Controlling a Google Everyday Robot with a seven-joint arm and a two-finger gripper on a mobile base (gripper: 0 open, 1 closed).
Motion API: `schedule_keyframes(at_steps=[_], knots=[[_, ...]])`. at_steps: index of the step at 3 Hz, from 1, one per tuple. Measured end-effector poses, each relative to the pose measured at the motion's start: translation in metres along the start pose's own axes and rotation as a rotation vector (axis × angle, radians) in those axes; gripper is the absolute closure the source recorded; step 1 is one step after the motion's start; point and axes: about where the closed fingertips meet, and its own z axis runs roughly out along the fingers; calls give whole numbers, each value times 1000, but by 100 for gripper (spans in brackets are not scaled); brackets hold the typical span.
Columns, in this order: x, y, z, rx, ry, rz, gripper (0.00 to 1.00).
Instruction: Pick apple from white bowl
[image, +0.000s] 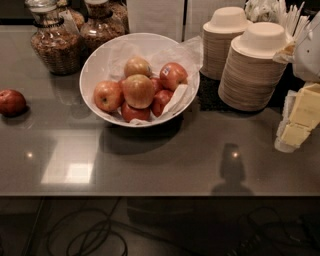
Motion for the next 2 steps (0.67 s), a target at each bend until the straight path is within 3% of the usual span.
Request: schedule_keyframes(at_steps=[1, 2], knots=[[0, 0, 0, 0, 0, 0, 0], [-12, -13, 9, 39, -22, -19, 0]])
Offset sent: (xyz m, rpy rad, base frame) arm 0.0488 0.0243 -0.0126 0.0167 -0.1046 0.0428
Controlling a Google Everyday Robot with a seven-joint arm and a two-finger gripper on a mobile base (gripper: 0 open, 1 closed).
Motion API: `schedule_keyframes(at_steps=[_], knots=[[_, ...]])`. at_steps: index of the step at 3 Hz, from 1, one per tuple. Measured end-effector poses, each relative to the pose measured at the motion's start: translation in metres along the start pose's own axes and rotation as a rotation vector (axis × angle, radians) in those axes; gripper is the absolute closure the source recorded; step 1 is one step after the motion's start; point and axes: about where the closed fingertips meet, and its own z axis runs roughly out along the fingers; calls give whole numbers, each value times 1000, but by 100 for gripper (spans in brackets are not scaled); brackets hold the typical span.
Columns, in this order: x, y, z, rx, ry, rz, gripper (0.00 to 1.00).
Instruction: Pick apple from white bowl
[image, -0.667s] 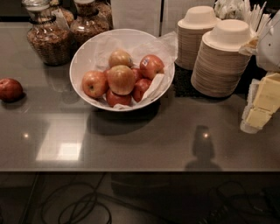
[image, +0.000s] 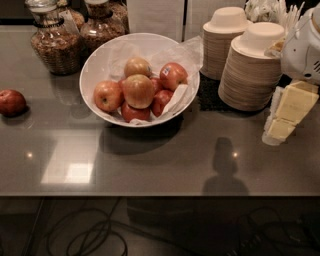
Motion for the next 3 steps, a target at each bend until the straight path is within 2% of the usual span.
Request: schedule_keyframes(at_steps=[1, 2, 3], knots=[[-36, -23, 16, 49, -72, -61, 0], [-36, -23, 16, 49, -72, -61, 0], [-63, -25, 36, 20, -151, -50, 0]])
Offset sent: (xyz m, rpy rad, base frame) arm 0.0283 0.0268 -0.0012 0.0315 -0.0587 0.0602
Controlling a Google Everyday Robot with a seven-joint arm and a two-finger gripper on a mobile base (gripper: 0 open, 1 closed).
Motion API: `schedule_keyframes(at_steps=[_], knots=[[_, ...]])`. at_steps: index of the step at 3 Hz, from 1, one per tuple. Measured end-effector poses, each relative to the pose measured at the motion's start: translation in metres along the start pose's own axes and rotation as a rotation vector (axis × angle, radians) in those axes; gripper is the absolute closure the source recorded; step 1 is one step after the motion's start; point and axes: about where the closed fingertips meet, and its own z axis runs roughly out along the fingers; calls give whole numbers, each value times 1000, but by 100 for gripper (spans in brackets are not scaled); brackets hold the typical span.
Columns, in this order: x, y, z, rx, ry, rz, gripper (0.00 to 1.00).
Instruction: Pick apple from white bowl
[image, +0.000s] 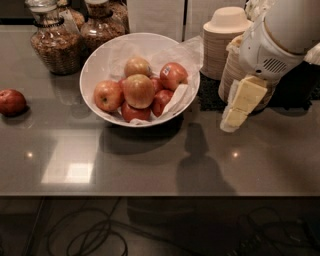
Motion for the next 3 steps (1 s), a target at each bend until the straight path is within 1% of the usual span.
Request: schedule_keyframes(at_steps=[1, 2, 3], knots=[[-46, -6, 22, -55, -124, -21, 0], [-90, -9, 26, -107, -228, -52, 0], [-121, -10, 21, -124, -305, -89, 0]])
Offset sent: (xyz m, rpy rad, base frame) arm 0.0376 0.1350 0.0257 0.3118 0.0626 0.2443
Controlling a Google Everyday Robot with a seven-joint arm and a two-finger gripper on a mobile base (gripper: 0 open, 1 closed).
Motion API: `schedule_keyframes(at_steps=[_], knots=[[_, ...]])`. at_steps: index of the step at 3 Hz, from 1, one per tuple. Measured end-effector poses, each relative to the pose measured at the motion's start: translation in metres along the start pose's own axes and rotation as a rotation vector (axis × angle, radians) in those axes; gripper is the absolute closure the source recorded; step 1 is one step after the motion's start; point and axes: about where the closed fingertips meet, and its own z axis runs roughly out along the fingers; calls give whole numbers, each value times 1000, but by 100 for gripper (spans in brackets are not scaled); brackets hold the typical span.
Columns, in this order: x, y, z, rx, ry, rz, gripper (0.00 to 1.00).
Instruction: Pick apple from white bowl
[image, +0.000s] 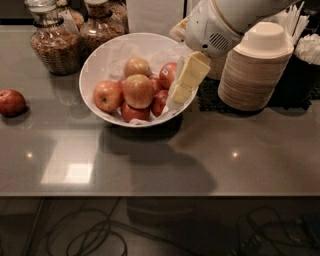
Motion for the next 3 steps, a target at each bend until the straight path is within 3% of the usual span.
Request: schedule_keyframes(at_steps=[2, 3], knots=[[-27, 6, 50, 7, -18, -128, 0], [-29, 7, 71, 2, -9, -156, 0]])
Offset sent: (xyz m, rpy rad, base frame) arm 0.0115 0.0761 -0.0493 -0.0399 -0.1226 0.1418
